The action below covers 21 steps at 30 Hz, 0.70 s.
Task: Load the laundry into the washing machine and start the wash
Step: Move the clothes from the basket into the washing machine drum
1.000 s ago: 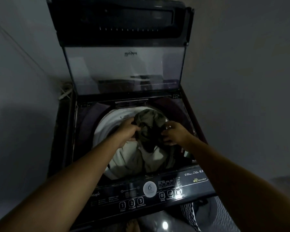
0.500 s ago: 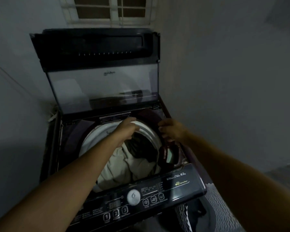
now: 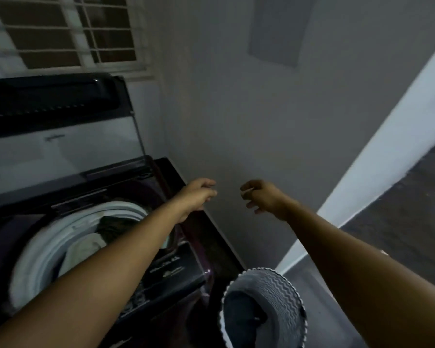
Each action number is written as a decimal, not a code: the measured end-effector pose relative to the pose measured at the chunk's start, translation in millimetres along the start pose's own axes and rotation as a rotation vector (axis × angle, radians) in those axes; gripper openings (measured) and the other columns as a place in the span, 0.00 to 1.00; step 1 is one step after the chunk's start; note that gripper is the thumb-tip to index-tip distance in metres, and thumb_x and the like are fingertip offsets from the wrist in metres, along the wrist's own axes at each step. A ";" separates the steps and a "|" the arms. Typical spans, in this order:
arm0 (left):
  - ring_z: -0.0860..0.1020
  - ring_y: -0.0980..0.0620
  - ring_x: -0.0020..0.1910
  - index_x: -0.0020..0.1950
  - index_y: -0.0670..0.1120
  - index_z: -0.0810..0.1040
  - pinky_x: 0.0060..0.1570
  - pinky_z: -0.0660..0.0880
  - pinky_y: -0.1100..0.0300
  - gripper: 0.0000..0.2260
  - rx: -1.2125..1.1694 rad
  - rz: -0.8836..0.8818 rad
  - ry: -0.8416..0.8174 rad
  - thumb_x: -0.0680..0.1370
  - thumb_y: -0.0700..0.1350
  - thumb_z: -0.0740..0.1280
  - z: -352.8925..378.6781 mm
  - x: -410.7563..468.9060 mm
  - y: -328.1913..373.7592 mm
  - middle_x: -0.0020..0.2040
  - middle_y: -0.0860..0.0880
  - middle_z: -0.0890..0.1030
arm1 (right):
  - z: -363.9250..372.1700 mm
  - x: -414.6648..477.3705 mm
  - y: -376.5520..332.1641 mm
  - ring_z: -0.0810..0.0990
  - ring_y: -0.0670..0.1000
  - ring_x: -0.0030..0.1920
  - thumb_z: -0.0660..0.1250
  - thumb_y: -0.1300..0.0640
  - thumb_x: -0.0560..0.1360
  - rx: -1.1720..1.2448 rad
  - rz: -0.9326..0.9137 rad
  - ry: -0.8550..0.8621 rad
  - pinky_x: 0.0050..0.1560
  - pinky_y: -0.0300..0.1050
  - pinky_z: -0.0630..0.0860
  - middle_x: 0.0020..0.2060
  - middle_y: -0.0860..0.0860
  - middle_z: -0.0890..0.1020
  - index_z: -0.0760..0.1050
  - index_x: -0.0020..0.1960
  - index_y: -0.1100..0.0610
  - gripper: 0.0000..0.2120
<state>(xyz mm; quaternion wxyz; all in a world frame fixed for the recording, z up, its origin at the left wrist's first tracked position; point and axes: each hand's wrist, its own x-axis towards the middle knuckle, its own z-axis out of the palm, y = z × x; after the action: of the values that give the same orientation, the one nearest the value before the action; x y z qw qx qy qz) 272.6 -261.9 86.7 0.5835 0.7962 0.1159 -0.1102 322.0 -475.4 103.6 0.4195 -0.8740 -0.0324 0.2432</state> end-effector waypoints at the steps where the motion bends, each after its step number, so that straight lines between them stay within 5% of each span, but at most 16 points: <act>1: 0.77 0.50 0.61 0.71 0.50 0.73 0.56 0.75 0.53 0.17 0.003 0.000 -0.024 0.82 0.45 0.65 17.9 -0.1 1.3 0.64 0.48 0.77 | -9.6 -3.4 15.4 0.82 0.57 0.56 0.63 0.58 0.82 0.017 0.012 0.005 0.52 0.53 0.81 0.61 0.56 0.80 0.74 0.68 0.54 0.14; 7: 0.77 0.49 0.60 0.68 0.49 0.75 0.55 0.74 0.54 0.15 -0.004 -0.107 -0.145 0.81 0.43 0.65 142.5 9.9 -13.5 0.62 0.48 0.79 | -50.2 -21.7 134.8 0.83 0.57 0.52 0.64 0.58 0.81 0.090 0.127 0.027 0.43 0.47 0.79 0.57 0.57 0.82 0.77 0.64 0.55 0.12; 11: 0.77 0.52 0.58 0.67 0.50 0.76 0.52 0.74 0.55 0.14 -0.015 -0.218 -0.167 0.81 0.43 0.65 204.7 25.8 -54.8 0.60 0.49 0.79 | -49.1 -18.5 216.1 0.84 0.59 0.53 0.65 0.58 0.80 0.109 0.227 -0.001 0.47 0.54 0.82 0.54 0.58 0.83 0.78 0.62 0.56 0.11; 16: 0.78 0.51 0.54 0.61 0.51 0.77 0.55 0.73 0.53 0.09 -0.007 -0.396 -0.200 0.81 0.43 0.65 266.7 49.4 -141.0 0.56 0.48 0.81 | -14.9 2.8 317.5 0.80 0.53 0.38 0.67 0.60 0.76 0.165 0.342 -0.035 0.37 0.47 0.76 0.43 0.56 0.83 0.81 0.49 0.53 0.05; 21: 0.78 0.50 0.60 0.65 0.52 0.76 0.56 0.74 0.53 0.12 0.029 -0.563 -0.215 0.81 0.45 0.65 306.5 77.9 -251.5 0.60 0.48 0.80 | 46.6 41.2 408.1 0.78 0.49 0.36 0.67 0.61 0.75 0.201 0.393 -0.079 0.36 0.41 0.72 0.34 0.49 0.80 0.79 0.40 0.52 0.08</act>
<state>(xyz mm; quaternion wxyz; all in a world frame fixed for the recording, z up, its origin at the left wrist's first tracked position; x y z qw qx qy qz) 255.4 -476.7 -255.1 0.5275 0.7249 0.2680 -0.3528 277.0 -694.8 -243.2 0.4472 -0.8072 0.1465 0.3563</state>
